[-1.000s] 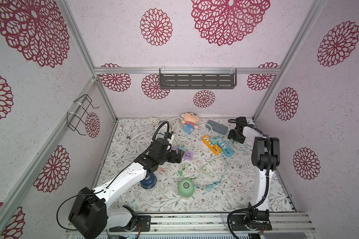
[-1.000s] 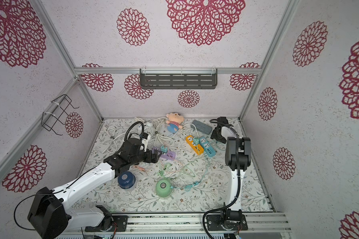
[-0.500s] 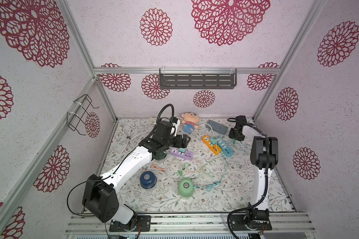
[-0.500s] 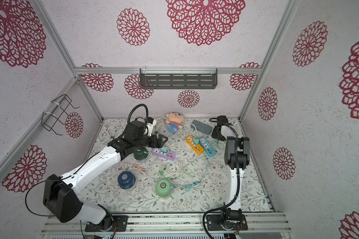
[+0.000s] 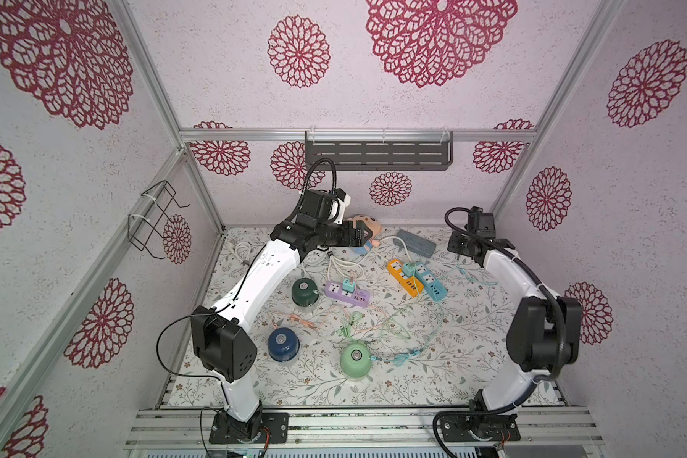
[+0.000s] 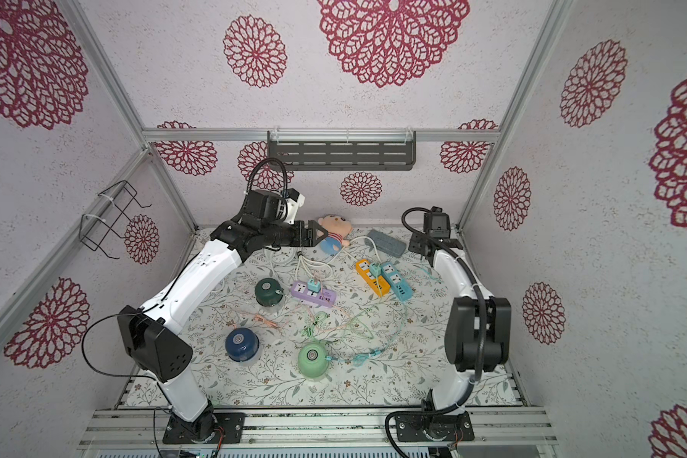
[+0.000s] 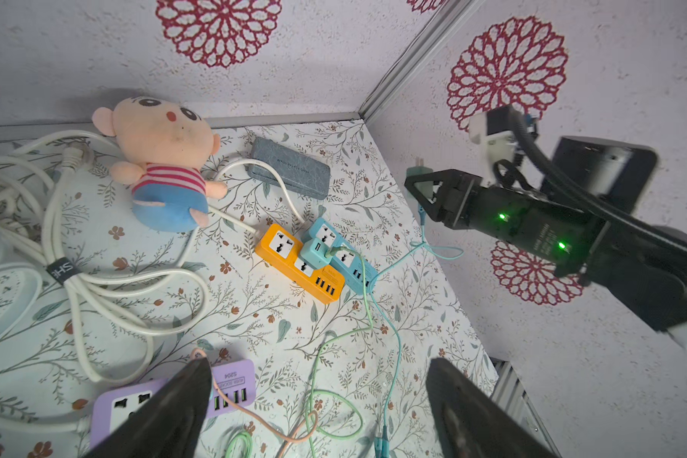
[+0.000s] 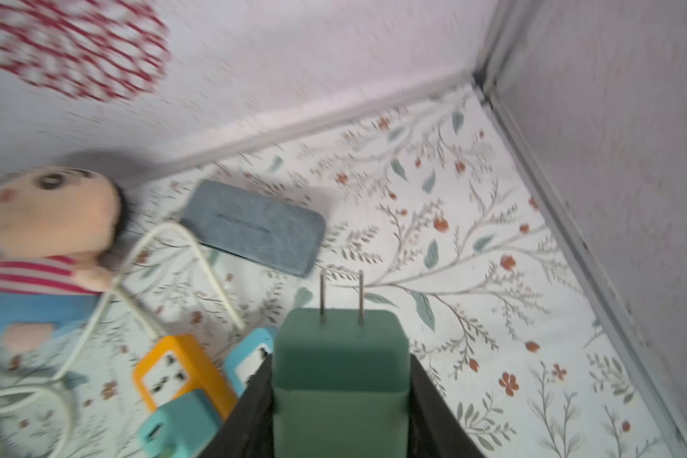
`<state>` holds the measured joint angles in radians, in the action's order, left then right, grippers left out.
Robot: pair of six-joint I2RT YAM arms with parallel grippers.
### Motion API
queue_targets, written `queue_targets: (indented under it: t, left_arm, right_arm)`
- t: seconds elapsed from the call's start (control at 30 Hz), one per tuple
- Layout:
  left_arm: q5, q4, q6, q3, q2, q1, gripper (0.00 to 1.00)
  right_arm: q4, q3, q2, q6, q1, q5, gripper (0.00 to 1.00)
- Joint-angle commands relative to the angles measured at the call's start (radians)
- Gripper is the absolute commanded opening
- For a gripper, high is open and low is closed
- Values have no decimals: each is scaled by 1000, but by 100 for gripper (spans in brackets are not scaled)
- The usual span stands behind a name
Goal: Charge the cordless meat grinders
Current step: Pick up the plug from the center of the board.
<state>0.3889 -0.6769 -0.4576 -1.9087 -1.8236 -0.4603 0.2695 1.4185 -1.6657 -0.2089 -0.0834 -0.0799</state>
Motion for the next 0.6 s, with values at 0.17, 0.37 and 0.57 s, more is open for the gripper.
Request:
queue_targets:
  t: [0.17,0.37,0.57]
  left_arm:
    - [163,-232,30,-170,-97,43,89]
    - [269,-192,-14,-106,-91,48,87]
    - [379,-128,-76,-65,-121,30,78]
  right_arm:
    - [-108,-150,193,210,-185,372,5]
    - [-34,-156,222,259,-263,479,5]
    - [66,-115,213,300,-328,546,4]
